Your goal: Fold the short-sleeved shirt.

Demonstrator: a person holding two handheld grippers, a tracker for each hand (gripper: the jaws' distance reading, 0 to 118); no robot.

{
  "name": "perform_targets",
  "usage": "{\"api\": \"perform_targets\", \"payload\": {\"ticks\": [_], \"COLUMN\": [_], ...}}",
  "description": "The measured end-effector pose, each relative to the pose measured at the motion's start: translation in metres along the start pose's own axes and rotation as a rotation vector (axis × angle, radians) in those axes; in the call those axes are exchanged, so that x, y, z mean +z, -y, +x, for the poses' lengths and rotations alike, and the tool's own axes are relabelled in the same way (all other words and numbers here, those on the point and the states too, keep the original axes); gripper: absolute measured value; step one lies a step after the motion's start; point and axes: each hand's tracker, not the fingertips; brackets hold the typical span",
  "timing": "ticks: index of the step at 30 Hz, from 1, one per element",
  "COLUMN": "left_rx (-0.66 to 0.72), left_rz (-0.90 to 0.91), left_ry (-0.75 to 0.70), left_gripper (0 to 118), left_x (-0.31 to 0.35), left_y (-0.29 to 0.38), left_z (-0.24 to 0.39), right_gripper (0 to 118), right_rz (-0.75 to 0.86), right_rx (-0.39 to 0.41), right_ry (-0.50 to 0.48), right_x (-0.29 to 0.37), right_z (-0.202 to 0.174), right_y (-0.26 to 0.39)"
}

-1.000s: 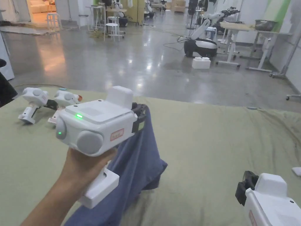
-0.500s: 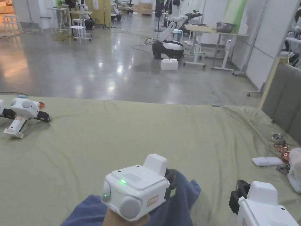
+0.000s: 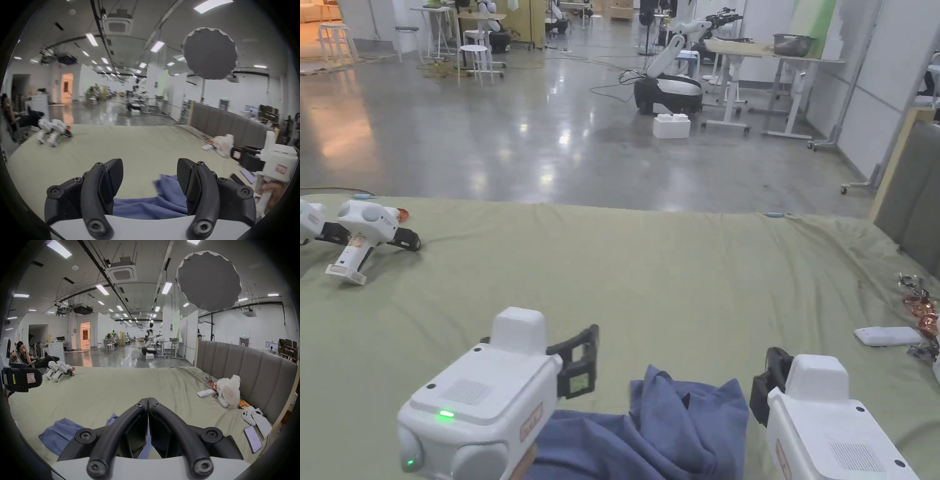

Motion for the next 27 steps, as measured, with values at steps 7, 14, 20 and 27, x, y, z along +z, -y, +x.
{"api": "perform_targets", "payload": {"ticks": [7,14,20,27], "left_rx": [0.035,-0.002,0.104,0.18], "left_rz": [0.076,0.035,-0.202,-0.464], "left_ry": [-0.209,-0.29,-0.22,-0.152], "left_gripper": [24,0,0,0], "left_x": [0.024,0.029,-0.014,-0.089], "left_y": [-0.007,0.005,0.026,0.06], "left_z": [-0.043,-0.062,-0.093,-0.121], "right_gripper": [0,0,0,0], "right_rz": [0.084,0.114,0.076,0.008], "right_rx": [-0.007,0.002,0.017,0.043], "right_ry": [-0.031,-0.045,-0.075,-0.07], "right_x": [-0.01,-0.017,-0.028,-0.044], "right_z": [-0.037,-0.053,-0.057,-0.046], "right_y": [-0.02,-0.026,-0.023,-0.01]}}
